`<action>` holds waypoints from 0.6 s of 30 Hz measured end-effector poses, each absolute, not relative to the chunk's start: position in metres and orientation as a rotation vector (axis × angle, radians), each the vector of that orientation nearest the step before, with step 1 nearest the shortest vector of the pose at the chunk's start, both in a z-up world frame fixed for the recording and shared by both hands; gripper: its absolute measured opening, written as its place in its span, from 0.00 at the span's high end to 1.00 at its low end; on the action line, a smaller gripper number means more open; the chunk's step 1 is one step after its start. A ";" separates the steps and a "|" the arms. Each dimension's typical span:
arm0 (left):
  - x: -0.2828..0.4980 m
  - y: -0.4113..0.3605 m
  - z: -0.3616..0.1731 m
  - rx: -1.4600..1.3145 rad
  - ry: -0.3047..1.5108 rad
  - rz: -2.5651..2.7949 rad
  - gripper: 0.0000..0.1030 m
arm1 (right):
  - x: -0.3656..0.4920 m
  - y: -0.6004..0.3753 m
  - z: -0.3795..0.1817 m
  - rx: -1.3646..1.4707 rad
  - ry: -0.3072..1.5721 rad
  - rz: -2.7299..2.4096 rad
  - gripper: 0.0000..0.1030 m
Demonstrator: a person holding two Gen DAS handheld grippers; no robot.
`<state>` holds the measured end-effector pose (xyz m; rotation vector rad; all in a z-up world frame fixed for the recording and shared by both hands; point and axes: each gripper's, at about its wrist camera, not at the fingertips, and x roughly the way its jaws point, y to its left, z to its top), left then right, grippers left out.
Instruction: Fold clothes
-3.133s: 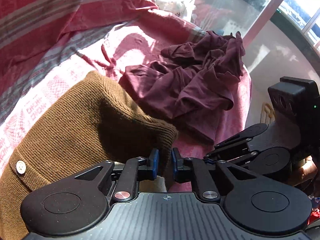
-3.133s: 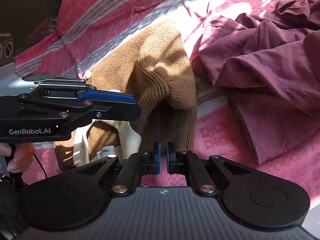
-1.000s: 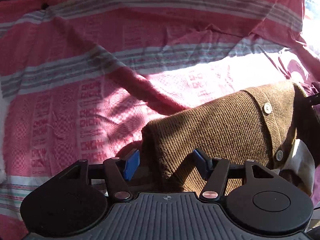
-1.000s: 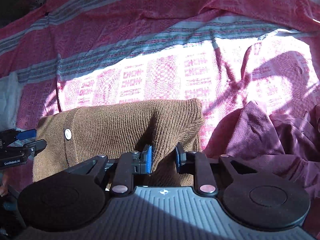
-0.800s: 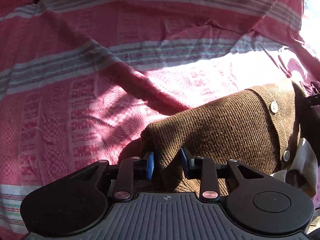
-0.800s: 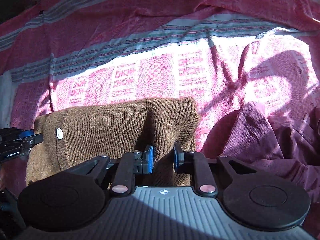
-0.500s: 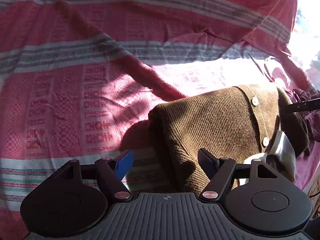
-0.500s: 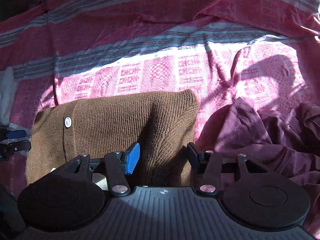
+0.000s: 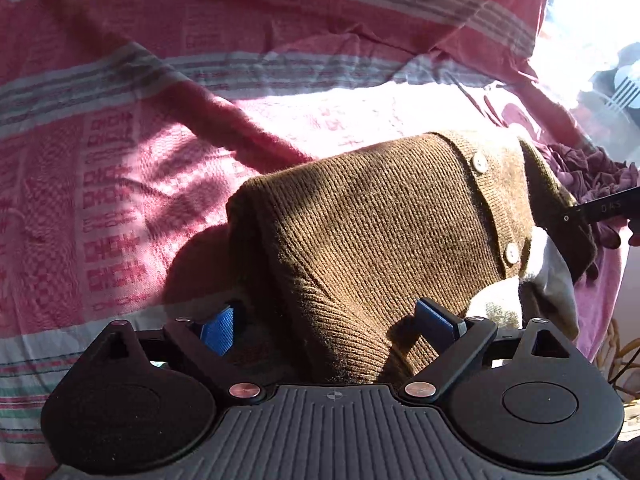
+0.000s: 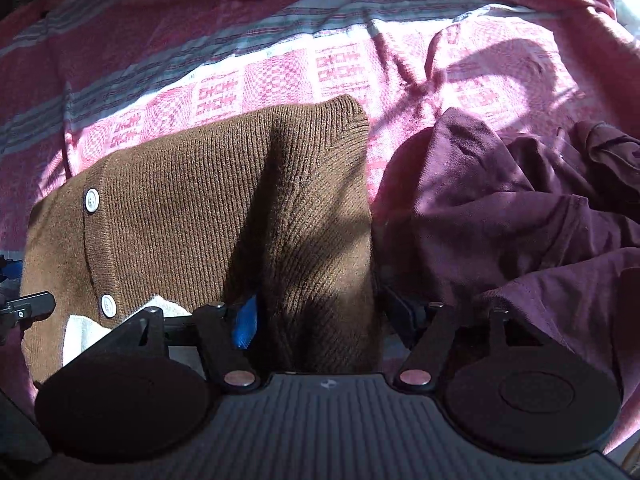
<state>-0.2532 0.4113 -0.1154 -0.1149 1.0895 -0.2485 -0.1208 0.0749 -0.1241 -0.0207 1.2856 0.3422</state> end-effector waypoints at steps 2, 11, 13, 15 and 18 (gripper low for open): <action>-0.251 0.408 -0.120 -0.104 1.088 -0.273 0.00 | -0.123 0.071 -0.125 -0.010 1.285 0.339 0.30; -0.258 0.385 -0.106 -0.067 0.991 -0.290 0.75 | -0.118 0.060 -0.127 -0.001 1.265 0.431 0.28; -0.259 0.384 -0.105 -0.070 1.002 -0.275 0.75 | -0.117 0.058 -0.127 -0.001 1.260 0.456 0.28; -0.258 0.387 -0.107 -0.091 1.023 -0.250 0.70 | -0.115 0.056 -0.127 -0.002 1.255 0.482 0.28; -0.259 0.381 -0.110 -0.084 1.046 -0.234 0.38 | -0.112 0.053 -0.127 -0.002 1.246 0.520 0.28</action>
